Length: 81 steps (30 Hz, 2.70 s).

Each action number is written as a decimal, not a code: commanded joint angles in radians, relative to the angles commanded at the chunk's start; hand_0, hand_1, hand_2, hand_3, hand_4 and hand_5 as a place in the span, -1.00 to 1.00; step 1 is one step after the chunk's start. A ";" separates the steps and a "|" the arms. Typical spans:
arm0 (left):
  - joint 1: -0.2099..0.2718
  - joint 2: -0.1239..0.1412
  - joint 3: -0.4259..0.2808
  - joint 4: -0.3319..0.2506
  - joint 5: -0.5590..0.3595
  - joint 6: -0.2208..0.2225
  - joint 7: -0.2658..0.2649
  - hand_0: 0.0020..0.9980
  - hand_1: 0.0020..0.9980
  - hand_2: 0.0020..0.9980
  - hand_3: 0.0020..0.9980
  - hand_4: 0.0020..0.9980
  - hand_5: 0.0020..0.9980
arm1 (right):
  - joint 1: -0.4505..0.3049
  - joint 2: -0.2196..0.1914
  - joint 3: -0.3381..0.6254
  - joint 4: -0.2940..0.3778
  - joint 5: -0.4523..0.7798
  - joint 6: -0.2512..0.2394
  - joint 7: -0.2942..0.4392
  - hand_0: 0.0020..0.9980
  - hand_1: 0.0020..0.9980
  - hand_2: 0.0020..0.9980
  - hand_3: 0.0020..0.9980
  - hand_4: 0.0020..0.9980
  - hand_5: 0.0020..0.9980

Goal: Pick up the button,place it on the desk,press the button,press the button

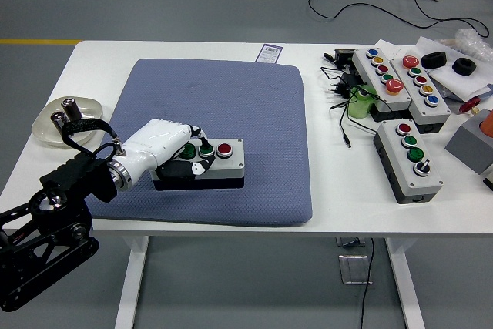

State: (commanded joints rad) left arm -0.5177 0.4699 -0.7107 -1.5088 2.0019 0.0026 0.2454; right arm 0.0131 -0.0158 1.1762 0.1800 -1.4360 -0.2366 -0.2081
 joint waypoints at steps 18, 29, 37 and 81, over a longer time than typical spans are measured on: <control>0.003 -0.016 -0.011 -0.029 -0.013 0.052 -0.001 -1.00 -1.00 -1.00 0.27 0.23 0.56 | 0.000 -0.001 0.013 0.000 -0.013 0.001 -0.003 0.35 0.32 0.35 0.25 -0.38 -0.66; -0.001 -0.059 0.008 -0.009 -0.030 0.048 -0.001 -1.00 -1.00 -1.00 0.28 0.22 0.60 | 0.000 -0.001 0.009 0.000 -0.011 0.000 -0.003 0.35 0.32 0.35 0.25 -0.38 -0.66; -0.019 -0.063 0.015 0.006 -0.035 0.039 0.004 -1.00 -1.00 -1.00 0.28 0.22 0.65 | 0.001 -0.003 0.013 0.000 -0.016 -0.001 -0.003 0.35 0.32 0.35 0.25 -0.38 -0.66; 0.062 -0.098 -0.299 -0.005 -0.284 0.134 -0.114 -0.38 0.02 0.12 0.69 0.36 1.00 | 0.001 -0.003 0.024 0.000 -0.027 -0.001 -0.003 0.35 0.32 0.35 0.25 -0.38 -0.66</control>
State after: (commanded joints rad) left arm -0.4552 0.3723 -1.0100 -1.5134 1.7174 0.1363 0.1311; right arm 0.0137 -0.0189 1.1998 0.1800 -1.4627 -0.2376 -0.2113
